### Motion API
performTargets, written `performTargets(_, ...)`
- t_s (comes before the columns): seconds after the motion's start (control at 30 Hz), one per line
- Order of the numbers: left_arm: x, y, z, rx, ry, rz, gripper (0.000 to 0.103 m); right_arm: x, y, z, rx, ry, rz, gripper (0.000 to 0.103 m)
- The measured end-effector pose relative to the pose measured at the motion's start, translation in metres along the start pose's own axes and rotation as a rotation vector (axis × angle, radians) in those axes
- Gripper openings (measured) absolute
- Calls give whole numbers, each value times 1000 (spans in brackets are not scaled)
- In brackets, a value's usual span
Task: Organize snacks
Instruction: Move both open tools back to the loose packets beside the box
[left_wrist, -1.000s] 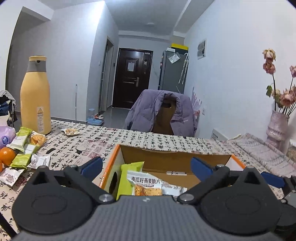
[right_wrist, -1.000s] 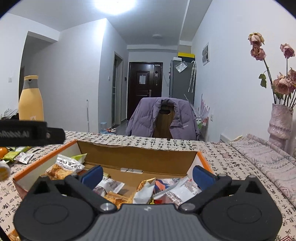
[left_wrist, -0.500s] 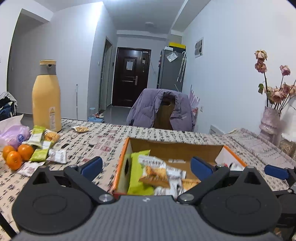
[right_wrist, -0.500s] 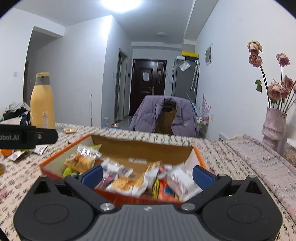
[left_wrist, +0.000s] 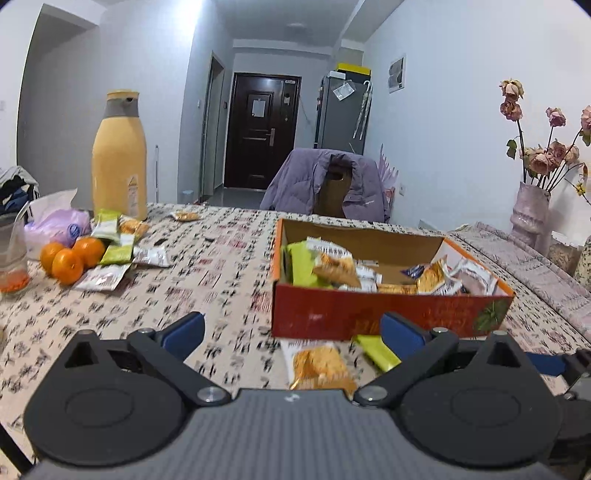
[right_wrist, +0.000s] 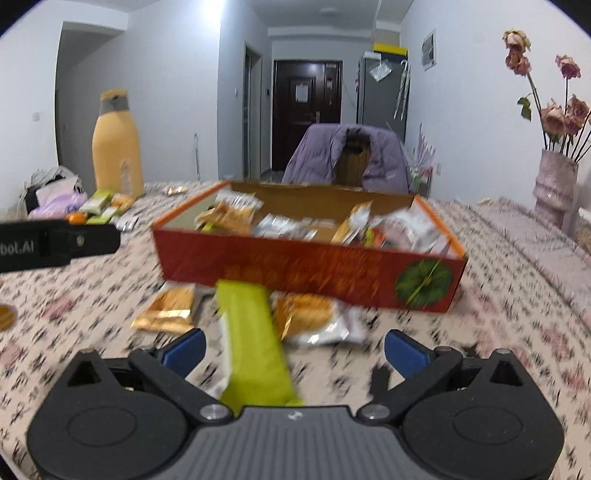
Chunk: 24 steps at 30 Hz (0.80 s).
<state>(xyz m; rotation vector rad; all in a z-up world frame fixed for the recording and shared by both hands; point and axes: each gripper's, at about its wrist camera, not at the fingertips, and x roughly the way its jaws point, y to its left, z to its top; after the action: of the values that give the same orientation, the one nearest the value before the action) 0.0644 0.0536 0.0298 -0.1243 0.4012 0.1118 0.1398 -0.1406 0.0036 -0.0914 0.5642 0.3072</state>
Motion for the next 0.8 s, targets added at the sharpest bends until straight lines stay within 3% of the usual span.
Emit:
performTargets(0.3, -23, 9, -25, 6, 31, -24, 103, 0, 32, -25, 22, 63, -43, 103)
performTargets(0.6, -34, 7, -38, -6, 50, -45, 103, -15, 16, -39, 57, 66, -63, 102)
performTargets(0.8, -38, -1, -43, 6, 59, -61, 103, -20, 2, -52, 72, 71, -50, 88)
